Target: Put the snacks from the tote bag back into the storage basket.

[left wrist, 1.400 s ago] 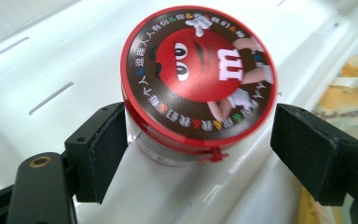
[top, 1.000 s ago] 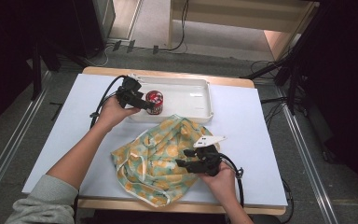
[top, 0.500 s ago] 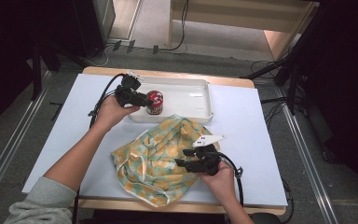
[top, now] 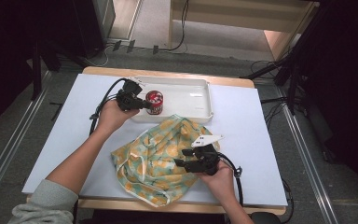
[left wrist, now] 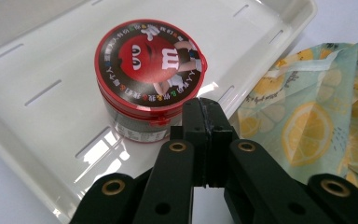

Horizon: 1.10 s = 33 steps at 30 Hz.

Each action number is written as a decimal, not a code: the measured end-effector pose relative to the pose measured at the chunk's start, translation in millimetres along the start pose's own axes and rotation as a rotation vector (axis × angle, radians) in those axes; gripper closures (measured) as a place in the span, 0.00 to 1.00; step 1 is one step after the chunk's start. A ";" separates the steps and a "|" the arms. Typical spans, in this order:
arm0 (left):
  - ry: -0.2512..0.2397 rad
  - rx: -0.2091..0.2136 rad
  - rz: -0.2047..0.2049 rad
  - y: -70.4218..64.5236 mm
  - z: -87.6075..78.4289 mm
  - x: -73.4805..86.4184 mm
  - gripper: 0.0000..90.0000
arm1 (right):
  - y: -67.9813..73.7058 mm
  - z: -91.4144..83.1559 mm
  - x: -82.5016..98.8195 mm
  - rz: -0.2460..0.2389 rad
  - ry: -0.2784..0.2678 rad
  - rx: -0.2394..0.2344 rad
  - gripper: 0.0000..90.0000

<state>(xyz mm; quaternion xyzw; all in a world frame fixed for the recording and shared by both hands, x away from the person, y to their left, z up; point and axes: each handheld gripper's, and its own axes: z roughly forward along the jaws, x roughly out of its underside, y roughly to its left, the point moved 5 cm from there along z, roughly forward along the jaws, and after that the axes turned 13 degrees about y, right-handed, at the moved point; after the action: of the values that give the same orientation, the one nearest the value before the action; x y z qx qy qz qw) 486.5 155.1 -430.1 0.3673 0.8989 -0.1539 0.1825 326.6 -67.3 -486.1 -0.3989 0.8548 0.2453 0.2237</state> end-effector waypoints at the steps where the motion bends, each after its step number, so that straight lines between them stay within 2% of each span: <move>1: -0.001 0.000 -0.003 0.0 2.5 0.4 1.00 | -0.2 0.0 0.0 -0.001 -0.001 0.002 0.54; 9: 0.017 -0.019 -0.008 2.7 12.1 5.5 1.00 | 0.1 -0.4 0.2 0.001 0.000 0.001 0.54; 13: 0.008 -0.017 -0.023 5.0 13.7 6.2 1.00 | 0.5 -0.4 0.2 0.005 0.000 -0.002 0.54; 18: 0.009 -0.018 -0.018 7.5 13.2 6.3 1.00 | 0.9 -0.1 0.4 0.005 0.000 -0.001 0.54; 29: -0.008 -0.025 -0.052 16.1 11.8 7.0 1.00 | 1.6 0.5 0.4 -0.002 0.003 0.005 0.55; 33: -0.011 -0.031 -0.043 16.6 9.2 6.6 1.00 | 1.9 0.0 0.6 0.002 0.002 0.002 0.55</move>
<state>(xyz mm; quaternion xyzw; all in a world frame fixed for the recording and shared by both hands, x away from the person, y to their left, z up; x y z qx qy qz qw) 496.0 166.6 -443.5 0.3441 0.9079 -0.1461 0.1898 324.7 -66.6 -486.0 -0.3982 0.8556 0.2439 0.2231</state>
